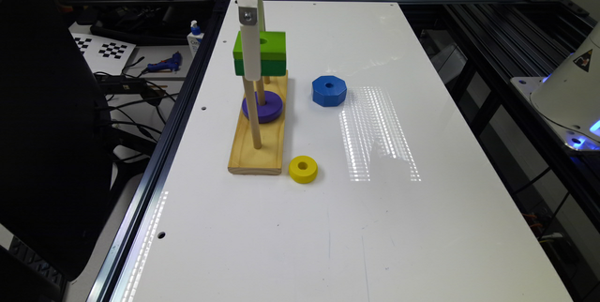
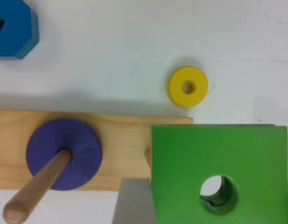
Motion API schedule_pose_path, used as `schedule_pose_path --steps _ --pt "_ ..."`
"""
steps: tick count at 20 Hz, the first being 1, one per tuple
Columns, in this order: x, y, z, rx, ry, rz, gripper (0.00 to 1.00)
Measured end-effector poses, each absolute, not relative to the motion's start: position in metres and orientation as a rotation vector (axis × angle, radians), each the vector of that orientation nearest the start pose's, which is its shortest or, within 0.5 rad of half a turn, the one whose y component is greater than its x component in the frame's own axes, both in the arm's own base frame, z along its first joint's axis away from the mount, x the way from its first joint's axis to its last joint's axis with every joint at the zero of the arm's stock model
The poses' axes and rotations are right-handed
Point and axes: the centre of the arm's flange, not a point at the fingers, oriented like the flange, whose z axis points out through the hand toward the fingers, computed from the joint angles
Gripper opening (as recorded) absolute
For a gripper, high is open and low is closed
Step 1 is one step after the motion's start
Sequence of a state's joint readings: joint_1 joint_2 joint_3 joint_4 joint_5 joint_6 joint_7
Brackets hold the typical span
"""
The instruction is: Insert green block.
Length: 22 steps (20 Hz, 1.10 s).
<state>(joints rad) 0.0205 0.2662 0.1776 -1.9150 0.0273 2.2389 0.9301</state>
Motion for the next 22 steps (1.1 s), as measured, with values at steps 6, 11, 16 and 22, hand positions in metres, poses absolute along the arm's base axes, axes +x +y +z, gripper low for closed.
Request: schedule_pose_path --steps 6,11,16,22 --pt "0.607 0.117 0.364 -2.836 1.126 -0.024 0.0" --pt "0.607 0.117 0.364 -2.836 1.126 -0.024 0.0" --pt "0.608 0.112 0.364 -2.838 1.134 -0.028 0.0" --pt "0.611 0.098 0.363 -2.841 1.152 -0.036 0.0"
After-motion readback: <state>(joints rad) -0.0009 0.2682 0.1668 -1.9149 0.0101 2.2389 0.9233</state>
